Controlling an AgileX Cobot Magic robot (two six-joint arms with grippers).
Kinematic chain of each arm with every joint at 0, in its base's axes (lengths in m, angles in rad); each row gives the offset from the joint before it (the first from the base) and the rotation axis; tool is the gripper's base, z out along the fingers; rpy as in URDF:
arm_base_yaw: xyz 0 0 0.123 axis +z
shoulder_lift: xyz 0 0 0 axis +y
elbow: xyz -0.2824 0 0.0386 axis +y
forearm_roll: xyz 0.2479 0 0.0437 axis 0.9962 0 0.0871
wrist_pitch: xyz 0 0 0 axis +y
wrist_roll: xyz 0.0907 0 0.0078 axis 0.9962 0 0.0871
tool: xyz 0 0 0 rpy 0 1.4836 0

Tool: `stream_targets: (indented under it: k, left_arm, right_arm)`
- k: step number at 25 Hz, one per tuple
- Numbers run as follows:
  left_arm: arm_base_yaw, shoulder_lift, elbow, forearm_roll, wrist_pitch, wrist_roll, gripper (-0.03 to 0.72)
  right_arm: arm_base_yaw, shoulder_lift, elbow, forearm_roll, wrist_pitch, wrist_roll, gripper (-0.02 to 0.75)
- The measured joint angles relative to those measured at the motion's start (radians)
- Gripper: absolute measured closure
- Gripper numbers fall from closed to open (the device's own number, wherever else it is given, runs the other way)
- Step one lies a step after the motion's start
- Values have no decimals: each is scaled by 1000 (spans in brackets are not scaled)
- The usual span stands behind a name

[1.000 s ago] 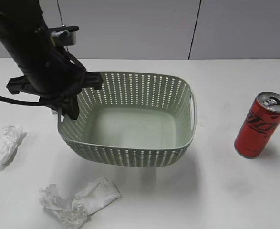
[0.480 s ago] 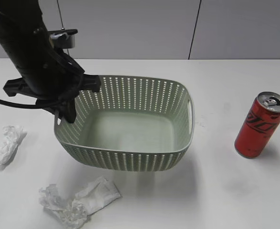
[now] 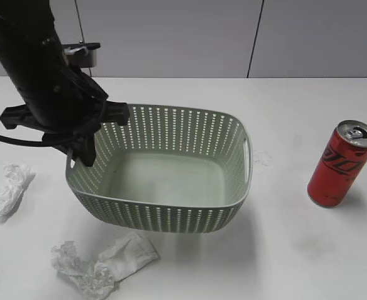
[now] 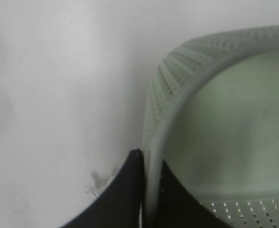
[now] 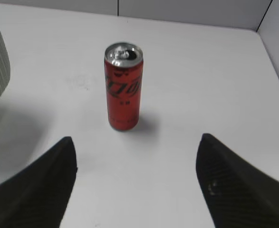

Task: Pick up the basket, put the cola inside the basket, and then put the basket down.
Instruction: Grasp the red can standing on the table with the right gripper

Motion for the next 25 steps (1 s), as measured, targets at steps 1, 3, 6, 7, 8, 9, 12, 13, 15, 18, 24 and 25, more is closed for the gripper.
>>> stream_targets:
  k: [1,3,6,7,8,9,12,13,15,18,24,25]
  left_arm:
    - [0,0,0,0,0,0,692]
    - [0,0,0,0,0,0,692]
    - [0,0,0,0,1,0,692]
    - [0,0,0,0,1,0,692]
    - [0,0,0,0,1,0,692]
    - [0,0,0,0,1,0,692]
    - [0,0,0,1,1,0,692]
    - [0,0,0,1,1,0,692]
    - [0,0,0,1,-1,0,692]
    - [0,0,0,2,-5,0,692]
    - [0,0,0,6,-22,0,692]
    - [0,0,0,6,-25,0,692]
  right_arm:
    - [0,5,-8,2,-22,0,143]
    - [0,44,-29,15,-55,0,143]
    - [0,164,-67,63,-72,0,130]
    - [0,210,-83,82,-72,0,116]
    - [0,266,-96,108,-73,-3,97]
    - [0,324,-114,131,-75,-14,84]
    - [0,488,-170,157,-76,-35,76]
    - [0,547,-194,159,-77,-38,76]
    - [0,657,-244,162,-79,-40,76]
    - [0,824,-338,162,-78,-42,77]
    - [0,1140,-509,168,-38,-43,81]
    - [0,1189,-534,170,-29,-43,81]
